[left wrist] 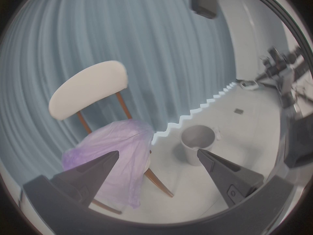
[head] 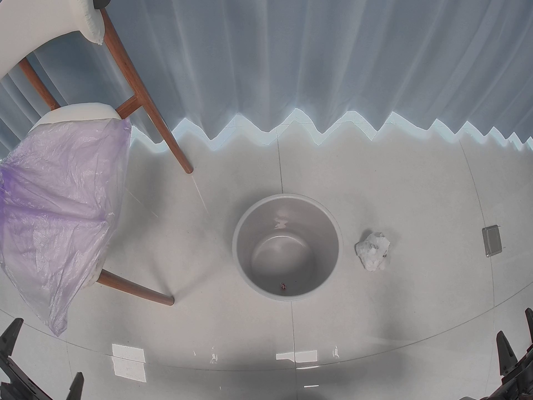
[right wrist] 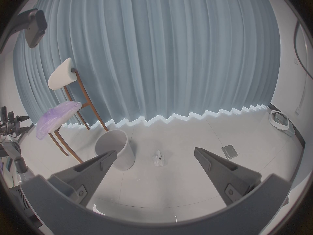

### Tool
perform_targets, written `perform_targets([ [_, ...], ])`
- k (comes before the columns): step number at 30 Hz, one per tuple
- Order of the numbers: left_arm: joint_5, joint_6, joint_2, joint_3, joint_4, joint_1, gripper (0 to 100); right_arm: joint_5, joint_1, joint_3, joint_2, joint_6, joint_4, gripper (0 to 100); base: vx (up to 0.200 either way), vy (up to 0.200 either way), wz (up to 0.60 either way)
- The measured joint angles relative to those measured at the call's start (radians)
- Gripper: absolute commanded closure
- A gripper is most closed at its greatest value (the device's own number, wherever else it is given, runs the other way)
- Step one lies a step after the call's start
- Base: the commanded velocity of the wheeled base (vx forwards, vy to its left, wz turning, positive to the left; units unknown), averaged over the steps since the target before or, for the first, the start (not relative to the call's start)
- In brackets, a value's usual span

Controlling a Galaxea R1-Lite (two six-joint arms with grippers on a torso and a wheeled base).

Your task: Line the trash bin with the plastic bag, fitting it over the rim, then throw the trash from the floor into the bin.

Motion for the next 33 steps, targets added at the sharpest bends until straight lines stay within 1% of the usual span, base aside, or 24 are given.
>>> perform_targets([
  [1, -0.024, 0.051, 0.000, 0.000, 0.009, 0.000, 0, 0.000, 0.000, 0.000, 0.000, 0.000, 0.000, 0, 0.000, 0.000, 0.00],
  [5, -0.077, 0.170, 0.000, 0.000, 0.028, 0.000, 0, 0.000, 0.000, 0.000, 0.000, 0.000, 0.000, 0, 0.000, 0.000, 0.00],
  [9, -0.086, 0.204, 0.000, 0.000, 0.029, 0.000, 0, 0.000, 0.000, 0.000, 0.000, 0.000, 0.000, 0, 0.000, 0.000, 0.00],
  [14, -0.060, 0.199, 0.000, -0.024, 0.035, 0.001, 0, 0.000, 0.000, 0.000, 0.000, 0.000, 0.000, 0, 0.000, 0.000, 0.00],
  [20, -0.049, 0.123, 0.021, -0.103, 0.050, 0.018, 0, 0.002, 0.000, 0.000, 0.000, -0.002, 0.000, 0, 0.000, 0.000, 0.00],
  [25, -0.049, 0.069, 0.080, -0.157, 0.052, 0.058, 0, 0.003, 0.000, 0.000, 0.000, -0.003, 0.000, 0, 0.000, 0.000, 0.00],
  [33, -0.049, 0.058, 0.206, -0.203, 0.052, 0.084, 0, 0.003, 0.000, 0.000, 0.000, -0.003, 0.000, 0, 0.000, 0.000, 0.00],
])
